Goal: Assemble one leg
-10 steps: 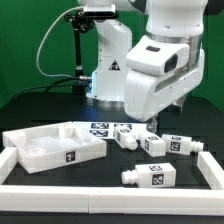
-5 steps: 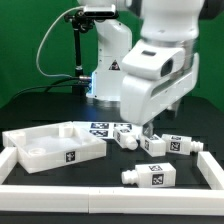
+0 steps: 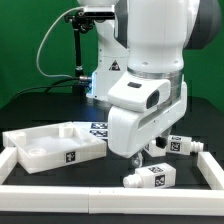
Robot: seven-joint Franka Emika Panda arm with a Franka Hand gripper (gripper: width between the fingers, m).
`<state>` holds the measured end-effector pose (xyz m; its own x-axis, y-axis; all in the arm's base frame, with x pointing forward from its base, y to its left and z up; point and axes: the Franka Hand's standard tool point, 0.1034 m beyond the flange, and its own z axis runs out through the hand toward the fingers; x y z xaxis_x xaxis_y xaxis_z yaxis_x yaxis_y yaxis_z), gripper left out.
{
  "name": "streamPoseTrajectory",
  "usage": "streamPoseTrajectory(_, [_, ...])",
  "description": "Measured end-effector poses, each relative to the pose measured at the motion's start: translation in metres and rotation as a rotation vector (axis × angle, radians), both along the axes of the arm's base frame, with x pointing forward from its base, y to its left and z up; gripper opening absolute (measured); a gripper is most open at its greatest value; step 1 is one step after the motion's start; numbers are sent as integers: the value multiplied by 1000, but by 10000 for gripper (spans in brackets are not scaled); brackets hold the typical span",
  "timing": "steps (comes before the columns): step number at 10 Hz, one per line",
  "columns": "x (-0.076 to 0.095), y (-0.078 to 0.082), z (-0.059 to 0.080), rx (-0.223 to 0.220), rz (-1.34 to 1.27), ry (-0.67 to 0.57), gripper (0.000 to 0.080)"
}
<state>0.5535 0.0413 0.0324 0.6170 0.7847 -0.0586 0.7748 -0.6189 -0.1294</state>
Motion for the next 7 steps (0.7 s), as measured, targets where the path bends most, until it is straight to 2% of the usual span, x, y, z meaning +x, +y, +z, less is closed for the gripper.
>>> streamPoseTrajectory(2, [1,-1,0,2,13,-10,650])
streamPoseTrajectory(4, [2,-14,18,13,115,-84,650])
streamPoseTrajectory(6, [25,-15,36,23,270,-146,650])
streamPoseTrajectory(7, [30,-8,35,29,281,-153,650])
